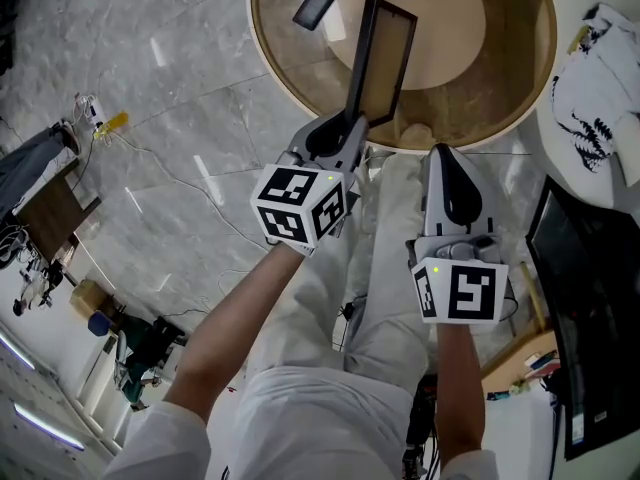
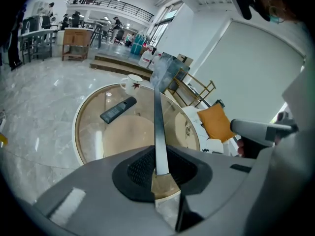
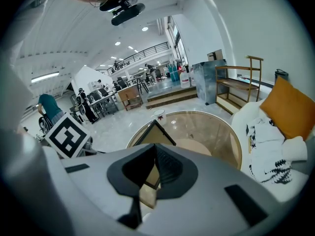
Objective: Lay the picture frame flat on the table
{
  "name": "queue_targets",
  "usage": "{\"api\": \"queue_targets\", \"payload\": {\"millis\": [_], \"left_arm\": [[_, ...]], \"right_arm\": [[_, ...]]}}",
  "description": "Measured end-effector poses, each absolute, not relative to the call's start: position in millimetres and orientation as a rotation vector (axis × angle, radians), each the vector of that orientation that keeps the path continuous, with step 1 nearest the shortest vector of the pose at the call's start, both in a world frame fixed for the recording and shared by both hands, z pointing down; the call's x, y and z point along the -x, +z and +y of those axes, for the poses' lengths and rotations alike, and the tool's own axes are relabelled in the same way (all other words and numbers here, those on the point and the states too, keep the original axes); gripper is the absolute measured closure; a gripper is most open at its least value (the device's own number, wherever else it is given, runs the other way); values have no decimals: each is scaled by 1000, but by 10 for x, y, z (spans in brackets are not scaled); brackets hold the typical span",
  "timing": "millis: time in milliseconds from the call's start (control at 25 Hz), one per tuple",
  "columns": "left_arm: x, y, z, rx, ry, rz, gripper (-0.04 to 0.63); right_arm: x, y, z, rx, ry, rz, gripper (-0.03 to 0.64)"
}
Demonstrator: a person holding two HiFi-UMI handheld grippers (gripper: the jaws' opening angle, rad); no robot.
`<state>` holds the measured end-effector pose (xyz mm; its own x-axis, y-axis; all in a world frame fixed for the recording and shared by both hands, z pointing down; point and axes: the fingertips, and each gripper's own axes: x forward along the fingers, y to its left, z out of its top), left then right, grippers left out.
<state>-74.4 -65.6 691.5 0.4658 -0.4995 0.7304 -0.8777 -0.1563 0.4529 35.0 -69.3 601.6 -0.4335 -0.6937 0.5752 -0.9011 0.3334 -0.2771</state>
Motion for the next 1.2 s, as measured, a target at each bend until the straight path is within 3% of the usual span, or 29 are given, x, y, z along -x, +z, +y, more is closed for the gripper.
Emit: {"api": "queue_targets", "payload": {"millis": [1200], "left_arm": [[1059,7221,-621,-1788,719,-1323,512]], "right_arm": [[-333,6046,-568,-1392,817,-2252,612]]}}
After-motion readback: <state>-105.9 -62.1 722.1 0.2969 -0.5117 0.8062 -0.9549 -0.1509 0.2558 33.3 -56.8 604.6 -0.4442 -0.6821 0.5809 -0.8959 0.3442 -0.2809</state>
